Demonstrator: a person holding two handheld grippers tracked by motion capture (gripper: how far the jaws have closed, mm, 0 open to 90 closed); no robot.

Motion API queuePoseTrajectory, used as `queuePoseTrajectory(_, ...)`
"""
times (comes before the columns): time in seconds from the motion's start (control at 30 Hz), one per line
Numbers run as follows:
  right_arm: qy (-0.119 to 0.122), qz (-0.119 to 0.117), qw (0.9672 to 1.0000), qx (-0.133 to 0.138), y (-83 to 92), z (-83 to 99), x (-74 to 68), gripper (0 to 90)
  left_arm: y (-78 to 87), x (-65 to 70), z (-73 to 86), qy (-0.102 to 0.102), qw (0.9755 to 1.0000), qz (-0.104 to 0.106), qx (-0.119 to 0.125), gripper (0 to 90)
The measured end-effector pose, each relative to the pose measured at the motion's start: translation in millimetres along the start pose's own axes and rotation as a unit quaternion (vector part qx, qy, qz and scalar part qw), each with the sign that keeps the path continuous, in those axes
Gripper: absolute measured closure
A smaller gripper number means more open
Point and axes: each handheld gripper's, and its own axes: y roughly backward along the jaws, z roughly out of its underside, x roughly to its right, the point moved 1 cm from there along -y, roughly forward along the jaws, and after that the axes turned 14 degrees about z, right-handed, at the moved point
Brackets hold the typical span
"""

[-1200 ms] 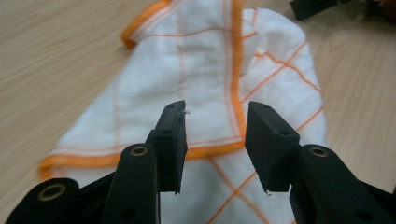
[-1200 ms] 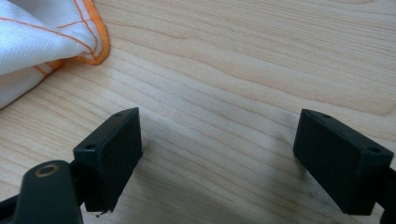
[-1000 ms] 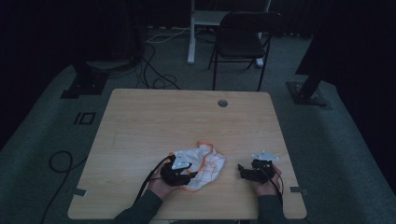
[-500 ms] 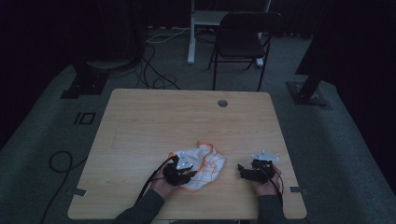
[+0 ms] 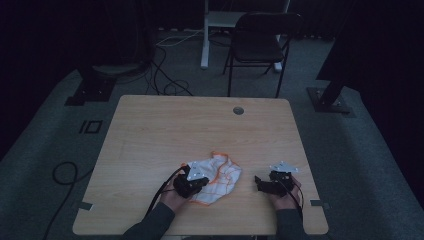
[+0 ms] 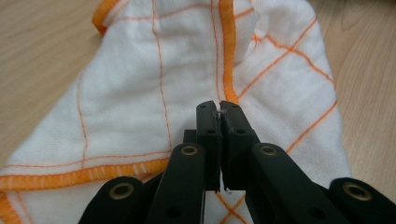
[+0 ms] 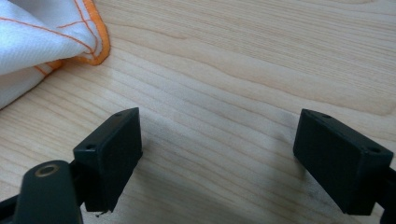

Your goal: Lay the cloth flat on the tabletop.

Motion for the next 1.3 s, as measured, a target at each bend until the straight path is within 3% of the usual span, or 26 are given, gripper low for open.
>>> queuePoseTrajectory(0.6, 0.0, 0.0, 1.0, 0.0, 0.0, 0.0, 0.0, 15.1, 28.9, -24.0, -10.9, 0.02, 0.9979, -0.04, 0.046, 88.4)
queuePoseTrajectory(1.0, 0.0, 0.0, 1.0, 0.0, 0.0, 0.0, 0.0, 15.0, 48.5, -48.8, -12.0, 0.046, 0.9939, -0.068, 0.073, 88.5)
queuePoseTrajectory(1.3, 0.0, 0.0, 1.0, 0.0, 0.0, 0.0, -0.1, 15.1, 57.4, -61.8, -13.4, 0.053, 0.9917, -0.086, 0.079, 88.5)
